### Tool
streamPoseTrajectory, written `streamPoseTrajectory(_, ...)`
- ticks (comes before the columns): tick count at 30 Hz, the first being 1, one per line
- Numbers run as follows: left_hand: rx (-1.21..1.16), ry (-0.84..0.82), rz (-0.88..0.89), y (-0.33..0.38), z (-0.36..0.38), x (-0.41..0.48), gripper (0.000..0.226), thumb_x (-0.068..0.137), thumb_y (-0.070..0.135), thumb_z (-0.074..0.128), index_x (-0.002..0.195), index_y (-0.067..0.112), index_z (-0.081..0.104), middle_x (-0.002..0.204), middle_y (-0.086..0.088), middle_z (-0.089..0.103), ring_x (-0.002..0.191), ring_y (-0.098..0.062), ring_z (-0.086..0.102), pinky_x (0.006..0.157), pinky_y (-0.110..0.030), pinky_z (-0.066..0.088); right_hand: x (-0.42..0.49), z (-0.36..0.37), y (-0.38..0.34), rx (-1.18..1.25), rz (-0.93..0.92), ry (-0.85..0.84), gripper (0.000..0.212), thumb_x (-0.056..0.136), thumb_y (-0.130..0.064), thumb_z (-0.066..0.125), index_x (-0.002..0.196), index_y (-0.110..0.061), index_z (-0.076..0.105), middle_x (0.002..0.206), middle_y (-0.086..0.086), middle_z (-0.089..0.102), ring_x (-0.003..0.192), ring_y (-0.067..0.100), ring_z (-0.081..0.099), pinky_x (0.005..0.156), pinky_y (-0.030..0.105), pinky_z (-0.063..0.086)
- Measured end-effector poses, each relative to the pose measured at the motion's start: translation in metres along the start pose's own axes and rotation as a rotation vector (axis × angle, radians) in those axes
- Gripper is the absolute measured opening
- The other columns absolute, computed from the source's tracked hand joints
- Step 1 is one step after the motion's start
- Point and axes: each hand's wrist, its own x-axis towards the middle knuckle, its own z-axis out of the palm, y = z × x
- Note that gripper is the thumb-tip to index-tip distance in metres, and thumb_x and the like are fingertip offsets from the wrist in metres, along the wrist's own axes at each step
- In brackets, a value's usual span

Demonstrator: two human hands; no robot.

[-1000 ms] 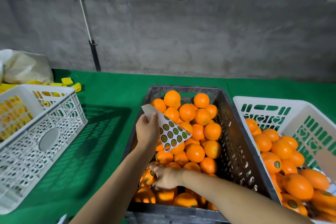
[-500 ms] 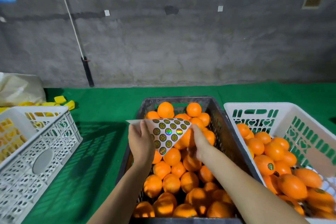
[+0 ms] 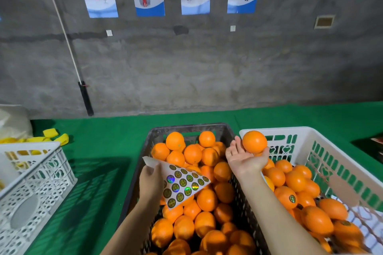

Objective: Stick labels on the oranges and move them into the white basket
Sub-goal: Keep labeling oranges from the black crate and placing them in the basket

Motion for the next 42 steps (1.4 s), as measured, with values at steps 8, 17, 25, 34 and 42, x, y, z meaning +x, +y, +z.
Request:
streamPoseTrajectory(8,0.111,-0.137,0.041,-0.002,0.003,-0.003,0.028,0.103,0.025,0.045,0.078,0.012,0.042,0.072,-0.012,0.046,0.063,-0.019,0.045,0.059,-0.032,0.034,0.006,-0.003,-0.006,0.027,-0.052,-0.012,0.100,0.079,-0.086,0.043,0.156,-0.028,0.019,0.146,0.019,0.047,0.116,0.038,0.051,0.076,0.041,0.047)
streamPoseTrajectory(17,-0.257,-0.253,-0.339,0.002,0.004,0.004,0.026,0.104,0.032,0.047,0.101,0.012,0.062,0.088,-0.009,0.076,0.090,-0.027,0.071,0.069,-0.036,0.052,-0.022,-0.012,0.053,-1.598,-0.441,-0.448,0.012,0.098,-0.029,0.058,0.102,-0.025,0.068,0.085,-0.005,0.065,0.074,0.012,0.059,0.062,0.027,0.047)
streamPoseTrajectory(25,-0.202,-0.406,-0.340,0.011,0.004,-0.002,0.029,0.103,0.034,0.050,0.087,0.010,0.055,0.061,-0.004,0.055,0.062,-0.011,0.054,0.077,-0.048,0.050,-0.037,-0.034,0.097,-2.202,-0.628,-0.786,0.042,0.098,-0.045,0.058,0.136,-0.027,0.055,0.126,-0.008,0.052,0.119,0.014,0.048,0.098,0.033,0.044)
streamPoseTrajectory(34,0.027,-0.278,0.094,0.007,-0.011,0.003,0.027,0.098,0.015,0.061,0.090,-0.011,0.064,0.068,-0.010,0.054,0.062,-0.020,0.044,0.054,-0.029,0.032,-0.034,-0.042,0.091,-1.852,-0.371,-0.746,0.035,0.098,-0.046,0.058,0.126,-0.026,0.063,0.111,-0.015,0.054,0.103,0.005,0.055,0.090,0.030,0.049)
streamPoseTrajectory(42,-0.084,-0.344,-0.062,0.005,-0.006,0.000,0.040,0.097,0.028,0.061,0.059,0.014,0.063,0.060,-0.002,0.056,0.055,-0.014,0.051,0.060,-0.027,0.042,-0.046,-0.036,0.088,-2.102,-0.770,-0.788,0.028,0.099,-0.029,0.060,0.125,-0.018,0.067,0.117,-0.007,0.058,0.113,0.014,0.052,0.094,0.032,0.047)
